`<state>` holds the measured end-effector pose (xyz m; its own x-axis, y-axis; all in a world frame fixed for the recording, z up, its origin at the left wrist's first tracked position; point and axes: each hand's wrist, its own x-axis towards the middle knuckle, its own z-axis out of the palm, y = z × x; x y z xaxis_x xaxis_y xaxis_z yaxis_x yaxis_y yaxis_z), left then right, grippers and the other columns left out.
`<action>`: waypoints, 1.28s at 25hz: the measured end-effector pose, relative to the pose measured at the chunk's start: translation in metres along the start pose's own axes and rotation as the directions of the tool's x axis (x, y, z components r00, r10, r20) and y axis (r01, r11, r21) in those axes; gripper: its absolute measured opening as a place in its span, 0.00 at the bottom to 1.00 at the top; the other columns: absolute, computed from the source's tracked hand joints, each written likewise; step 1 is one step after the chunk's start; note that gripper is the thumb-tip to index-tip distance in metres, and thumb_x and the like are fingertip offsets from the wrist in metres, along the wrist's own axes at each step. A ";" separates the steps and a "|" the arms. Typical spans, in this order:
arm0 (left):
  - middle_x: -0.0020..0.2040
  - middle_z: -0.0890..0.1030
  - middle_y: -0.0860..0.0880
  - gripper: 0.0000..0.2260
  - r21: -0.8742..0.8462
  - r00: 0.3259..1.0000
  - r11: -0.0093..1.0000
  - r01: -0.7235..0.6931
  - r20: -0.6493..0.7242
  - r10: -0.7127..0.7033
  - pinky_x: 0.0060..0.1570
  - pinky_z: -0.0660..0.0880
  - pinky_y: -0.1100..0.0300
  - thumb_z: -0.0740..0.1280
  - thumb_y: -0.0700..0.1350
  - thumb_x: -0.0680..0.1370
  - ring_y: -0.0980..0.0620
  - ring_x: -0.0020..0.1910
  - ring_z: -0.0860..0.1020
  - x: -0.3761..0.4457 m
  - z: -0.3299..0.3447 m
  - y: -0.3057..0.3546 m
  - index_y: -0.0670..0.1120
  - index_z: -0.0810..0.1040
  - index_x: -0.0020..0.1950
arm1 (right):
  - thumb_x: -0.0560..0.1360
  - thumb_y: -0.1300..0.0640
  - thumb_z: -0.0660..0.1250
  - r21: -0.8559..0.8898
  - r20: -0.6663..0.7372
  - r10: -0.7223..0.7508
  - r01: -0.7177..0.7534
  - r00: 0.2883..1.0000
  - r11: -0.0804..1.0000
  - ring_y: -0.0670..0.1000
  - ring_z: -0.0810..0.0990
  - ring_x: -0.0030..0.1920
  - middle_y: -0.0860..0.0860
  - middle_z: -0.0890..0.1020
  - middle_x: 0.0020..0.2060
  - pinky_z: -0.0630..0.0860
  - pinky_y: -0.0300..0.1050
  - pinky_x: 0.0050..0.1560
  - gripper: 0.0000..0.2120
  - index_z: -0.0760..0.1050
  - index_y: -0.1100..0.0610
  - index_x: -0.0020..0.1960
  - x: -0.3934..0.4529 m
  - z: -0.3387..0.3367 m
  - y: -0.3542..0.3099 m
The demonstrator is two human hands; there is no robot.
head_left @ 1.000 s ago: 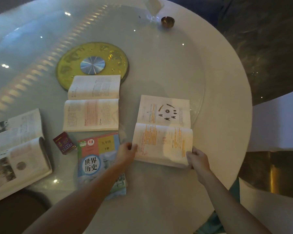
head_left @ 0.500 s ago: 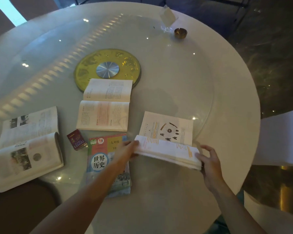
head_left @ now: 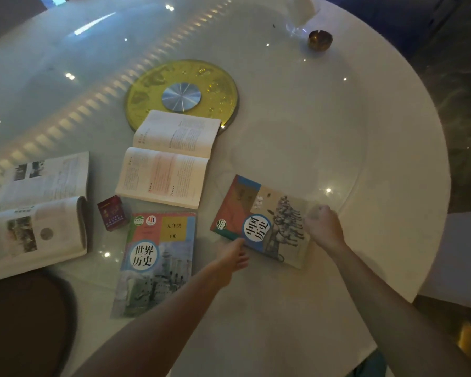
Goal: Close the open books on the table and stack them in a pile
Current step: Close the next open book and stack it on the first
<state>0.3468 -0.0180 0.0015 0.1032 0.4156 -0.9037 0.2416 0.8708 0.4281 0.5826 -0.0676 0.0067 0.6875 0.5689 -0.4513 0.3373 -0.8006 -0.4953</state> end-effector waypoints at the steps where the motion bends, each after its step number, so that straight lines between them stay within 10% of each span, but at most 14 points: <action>1: 0.48 0.76 0.42 0.08 -0.006 1.000 1.000 0.001 -0.014 -0.001 0.42 0.80 0.58 0.67 0.46 0.80 0.48 0.42 0.79 0.001 0.005 -0.003 0.41 0.75 0.52 | 0.78 0.52 0.68 -0.225 0.000 -0.124 0.120 0.992 0.967 0.65 0.75 0.66 0.63 0.75 0.67 0.75 0.57 0.63 0.24 0.71 0.61 0.70 0.009 0.002 0.003; 4: 0.42 0.74 0.44 0.08 0.019 0.999 1.000 -0.022 -0.046 0.022 0.36 0.78 0.61 0.68 0.45 0.79 0.51 0.35 0.76 0.005 0.014 -0.004 0.44 0.74 0.43 | 0.81 0.50 0.64 -0.450 0.178 -0.295 0.345 0.939 0.824 0.62 0.62 0.79 0.60 0.62 0.81 0.64 0.57 0.75 0.33 0.58 0.58 0.82 0.023 0.006 0.010; 9: 0.45 0.78 0.45 0.08 0.178 0.963 0.965 -0.194 -0.154 0.222 0.39 0.76 0.56 0.70 0.45 0.75 0.49 0.39 0.77 0.013 0.020 -0.002 0.45 0.74 0.51 | 0.80 0.52 0.64 -0.384 0.029 -0.275 0.264 0.961 0.885 0.63 0.74 0.68 0.61 0.76 0.69 0.73 0.57 0.66 0.25 0.71 0.62 0.73 -0.013 0.014 0.042; 14: 0.44 0.81 0.49 0.07 0.326 0.929 0.907 -0.267 -0.161 0.332 0.28 0.79 0.63 0.70 0.42 0.79 0.55 0.35 0.81 0.007 0.017 0.003 0.44 0.75 0.55 | 0.79 0.52 0.66 0.041 0.015 0.063 -0.063 0.998 0.997 0.61 0.80 0.49 0.55 0.78 0.45 0.74 0.52 0.46 0.10 0.73 0.60 0.50 -0.080 0.036 0.070; 18: 0.50 0.84 0.43 0.06 0.440 0.934 0.855 -0.275 -0.091 0.347 0.38 0.81 0.56 0.67 0.41 0.80 0.48 0.44 0.84 0.007 -0.001 -0.002 0.44 0.78 0.57 | 0.80 0.58 0.65 0.392 0.171 0.150 -0.207 0.974 0.896 0.53 0.82 0.46 0.52 0.82 0.48 0.78 0.49 0.41 0.07 0.74 0.57 0.58 -0.099 0.038 0.065; 32: 0.41 0.83 0.43 0.05 0.295 0.805 0.852 -0.431 -0.300 0.511 0.23 0.70 0.66 0.63 0.38 0.81 0.49 0.31 0.79 -0.021 -0.208 -0.024 0.44 0.78 0.53 | 0.81 0.59 0.67 0.415 0.426 -0.071 -0.125 0.902 0.901 0.53 0.88 0.41 0.57 0.88 0.47 0.82 0.46 0.33 0.06 0.80 0.60 0.54 -0.175 0.126 -0.073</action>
<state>0.1379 0.0066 0.0126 -0.0825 0.8587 -0.5058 0.4465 0.4856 0.7515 0.3568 -0.0847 0.0279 0.3216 0.6504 -0.6882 -0.0484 -0.7146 -0.6979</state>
